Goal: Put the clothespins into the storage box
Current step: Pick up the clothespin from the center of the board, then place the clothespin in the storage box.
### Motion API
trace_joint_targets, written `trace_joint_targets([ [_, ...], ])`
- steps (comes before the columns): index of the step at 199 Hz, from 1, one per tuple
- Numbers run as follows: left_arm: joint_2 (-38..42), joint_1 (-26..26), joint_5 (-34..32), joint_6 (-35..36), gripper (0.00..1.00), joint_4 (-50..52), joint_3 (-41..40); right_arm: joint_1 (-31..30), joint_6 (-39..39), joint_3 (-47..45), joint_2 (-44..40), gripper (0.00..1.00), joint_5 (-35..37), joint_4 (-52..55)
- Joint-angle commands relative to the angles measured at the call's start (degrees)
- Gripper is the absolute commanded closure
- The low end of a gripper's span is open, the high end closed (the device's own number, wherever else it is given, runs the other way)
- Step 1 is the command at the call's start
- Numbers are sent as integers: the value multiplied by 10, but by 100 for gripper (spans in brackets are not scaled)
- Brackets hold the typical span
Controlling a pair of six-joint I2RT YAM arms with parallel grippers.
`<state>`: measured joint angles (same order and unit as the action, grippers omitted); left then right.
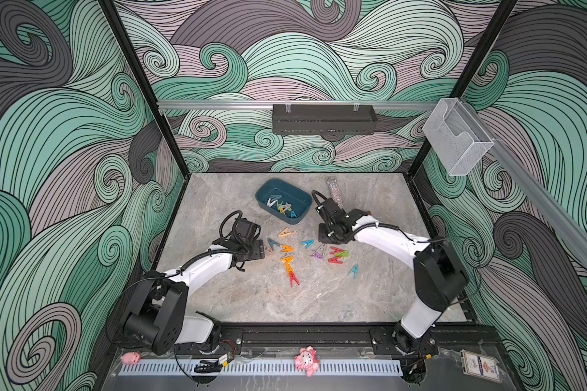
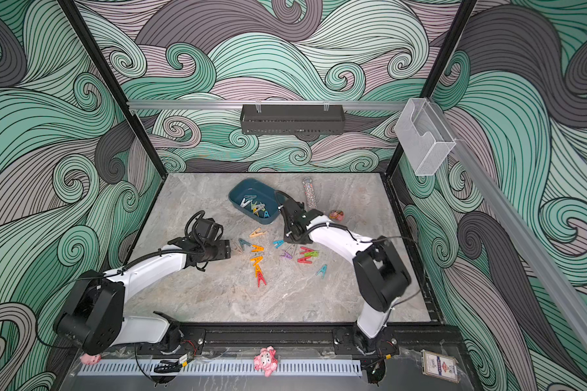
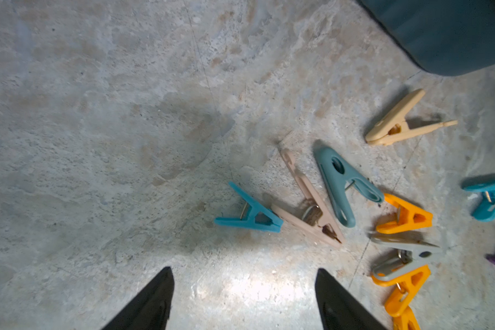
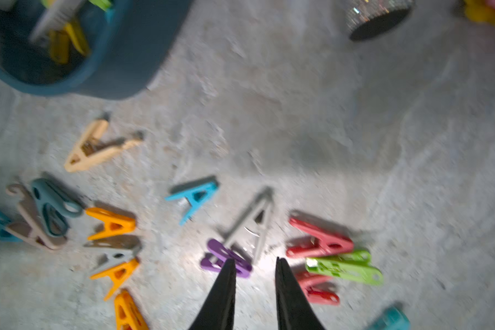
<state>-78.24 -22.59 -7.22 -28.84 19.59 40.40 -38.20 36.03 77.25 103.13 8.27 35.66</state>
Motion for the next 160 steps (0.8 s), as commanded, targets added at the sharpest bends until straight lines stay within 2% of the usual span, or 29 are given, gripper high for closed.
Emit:
trace_joint_targets([
  [1,-15,-3,-1,-10,20,3,10,-10,-26,100,69,73,-15,-13],
  [47,-7,-5,7,-11,21,6,10,-12,-54,285,190,74,-23,9],
  [86,6,-5,4,-13,21,10,7,-11,-74,386,267,73,-17,38],
  [129,27,-7,-4,-15,21,13,-2,-10,-81,393,253,67,-6,52],
  [160,39,-8,-16,-10,21,14,-1,-3,-81,277,152,62,10,53],
])
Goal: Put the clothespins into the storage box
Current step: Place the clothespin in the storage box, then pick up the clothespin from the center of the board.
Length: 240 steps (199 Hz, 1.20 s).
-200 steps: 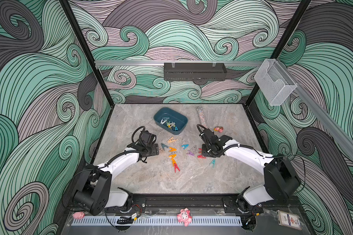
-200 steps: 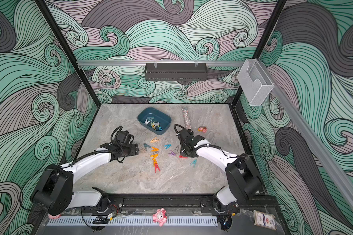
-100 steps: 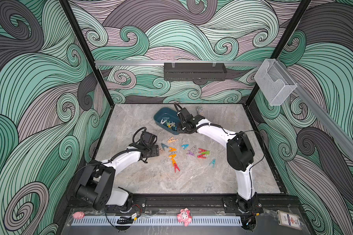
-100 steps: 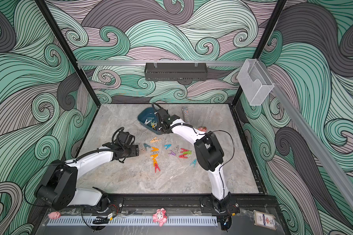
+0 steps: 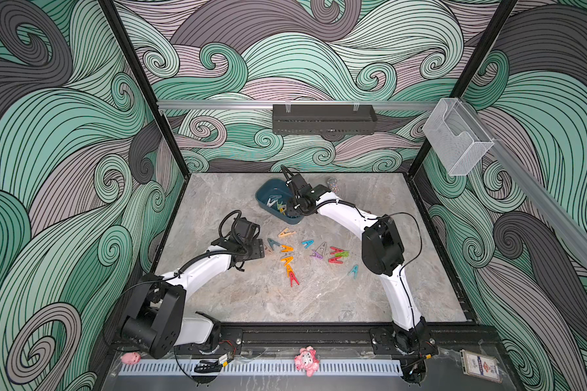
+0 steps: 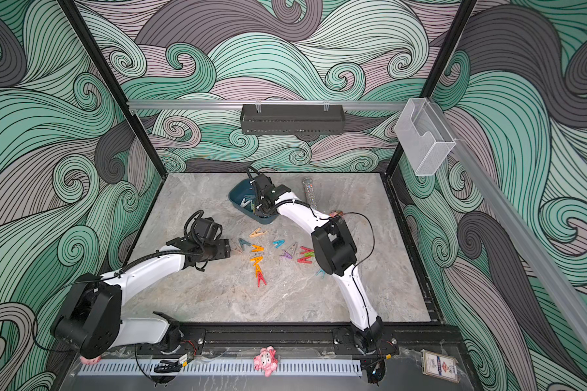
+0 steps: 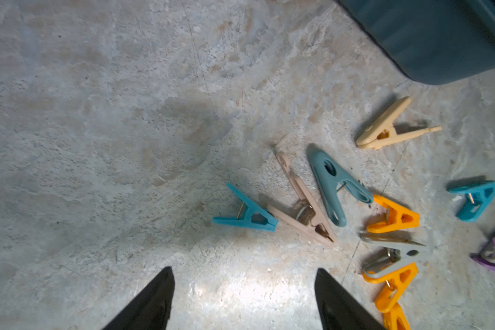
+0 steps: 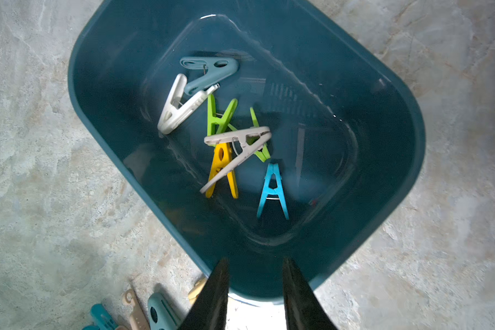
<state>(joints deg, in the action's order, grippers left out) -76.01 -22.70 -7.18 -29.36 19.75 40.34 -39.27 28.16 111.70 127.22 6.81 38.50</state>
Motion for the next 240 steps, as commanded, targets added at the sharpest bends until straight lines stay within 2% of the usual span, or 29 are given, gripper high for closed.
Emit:
trace_joint_targets([
  [1,18,-7,-17,-5,21,13,0,8,-2,-72,-93,62,25,24],
  [32,30,-29,-26,15,21,-7,4,12,22,-252,-240,57,55,23],
  [65,50,-77,-42,54,20,-49,1,28,97,-449,-394,52,59,35],
  [98,51,-120,-54,78,19,-88,-2,41,160,-576,-492,49,47,65],
  [142,6,-159,-58,89,19,-98,21,53,187,-629,-469,48,-3,36],
  [166,-5,-168,-62,85,19,-93,24,57,186,-637,-443,53,-4,16],
  [240,-6,-170,-72,88,20,-86,20,71,182,-672,-408,56,9,-13],
])
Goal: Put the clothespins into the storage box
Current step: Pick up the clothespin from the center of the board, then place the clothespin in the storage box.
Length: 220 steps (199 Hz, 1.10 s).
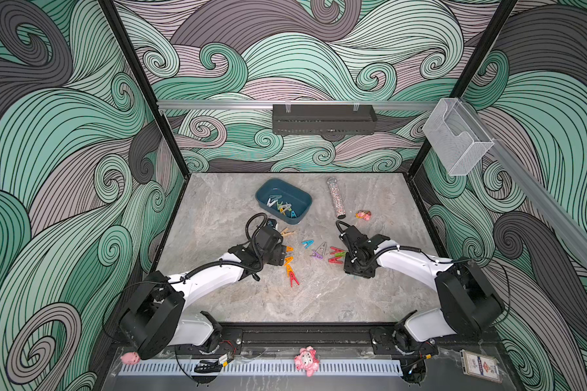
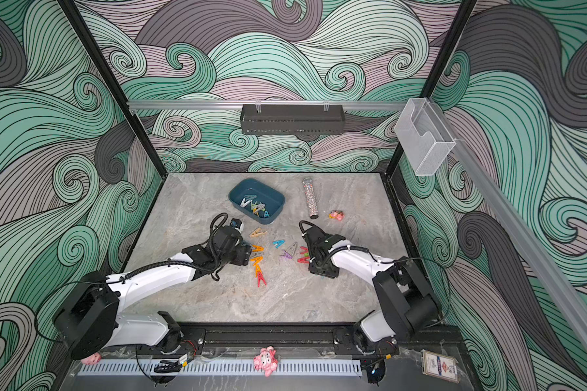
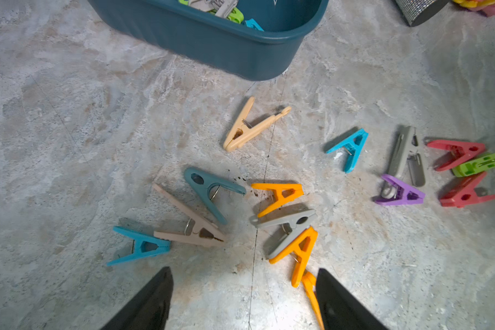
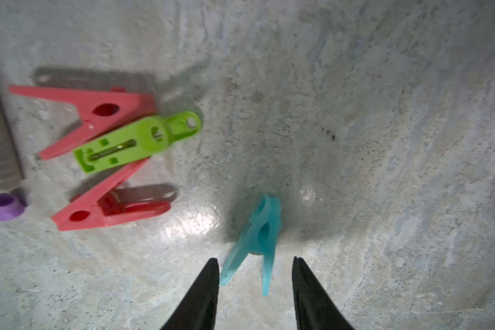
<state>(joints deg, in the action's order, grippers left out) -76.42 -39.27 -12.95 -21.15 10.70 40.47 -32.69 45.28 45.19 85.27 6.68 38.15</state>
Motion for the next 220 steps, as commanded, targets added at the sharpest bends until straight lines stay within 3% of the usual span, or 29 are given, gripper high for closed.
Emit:
trace_joint_targets([
  [1,-3,-5,-15,6,20,5,19,5,11,-7,12,56,11,-11],
  [72,-6,-6,-15,4,20,7,20,11,-11,-12,42,74,14,-41],
  [126,1,-5,-44,-5,20,15,21,-14,-20,29,2,76,20,8],
  [169,2,-5,-123,-42,20,48,22,-49,-44,148,39,76,17,14],
  [194,-11,0,-159,-69,20,84,24,-55,-68,260,118,76,3,-16],
  [220,-29,18,-153,-117,20,145,38,-61,-92,401,212,77,-1,-27],
])
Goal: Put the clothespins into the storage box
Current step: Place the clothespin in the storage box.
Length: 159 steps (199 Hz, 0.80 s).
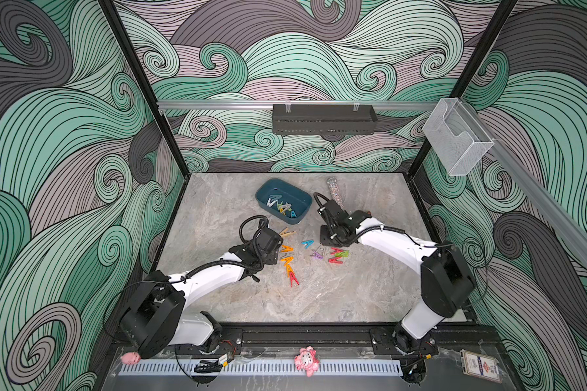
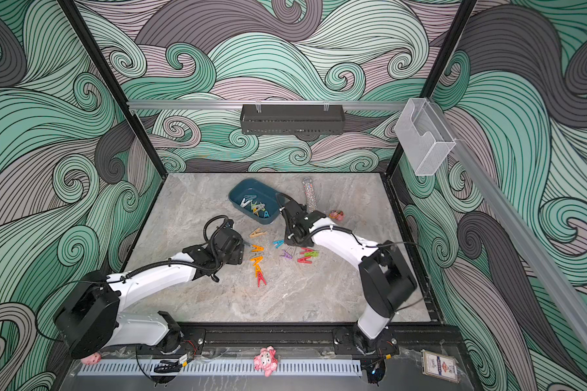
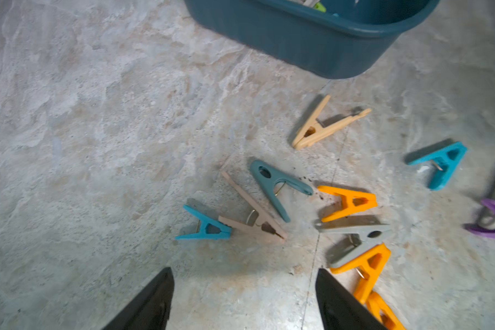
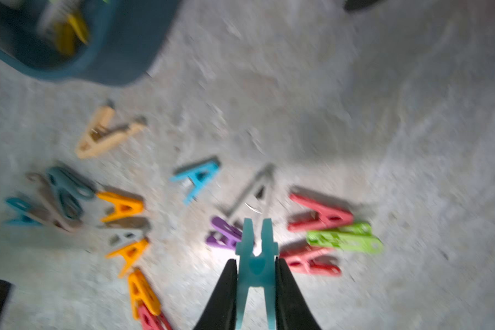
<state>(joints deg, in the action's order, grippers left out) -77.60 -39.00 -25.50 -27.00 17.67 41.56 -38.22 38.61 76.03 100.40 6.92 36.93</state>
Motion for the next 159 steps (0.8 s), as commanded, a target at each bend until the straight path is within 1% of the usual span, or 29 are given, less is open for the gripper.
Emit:
trace_joint_targets([
  [1,-18,17,-26,-60,20,76,27,-5,-26,97,66,77,-4,-15],
  [32,-21,30,13,-88,20,102,30,-5,-66,248,175,77,-8,-5],
  [62,-23,44,37,-98,20,114,30,-1,-98,364,270,76,-13,6],
  [80,-13,63,84,-94,20,106,25,3,-102,408,306,75,-19,23],
  [89,-3,71,103,-92,20,99,20,5,-105,417,312,70,-19,25],
  [108,21,92,141,-85,20,81,8,6,-115,430,313,51,-23,27],
  [114,28,101,154,-85,20,78,7,6,-119,433,310,47,-26,29],
  [138,49,165,242,-91,20,63,-1,5,-134,428,279,43,-27,44],
  [159,58,214,307,-94,21,61,1,5,-134,378,222,43,-20,45],
])
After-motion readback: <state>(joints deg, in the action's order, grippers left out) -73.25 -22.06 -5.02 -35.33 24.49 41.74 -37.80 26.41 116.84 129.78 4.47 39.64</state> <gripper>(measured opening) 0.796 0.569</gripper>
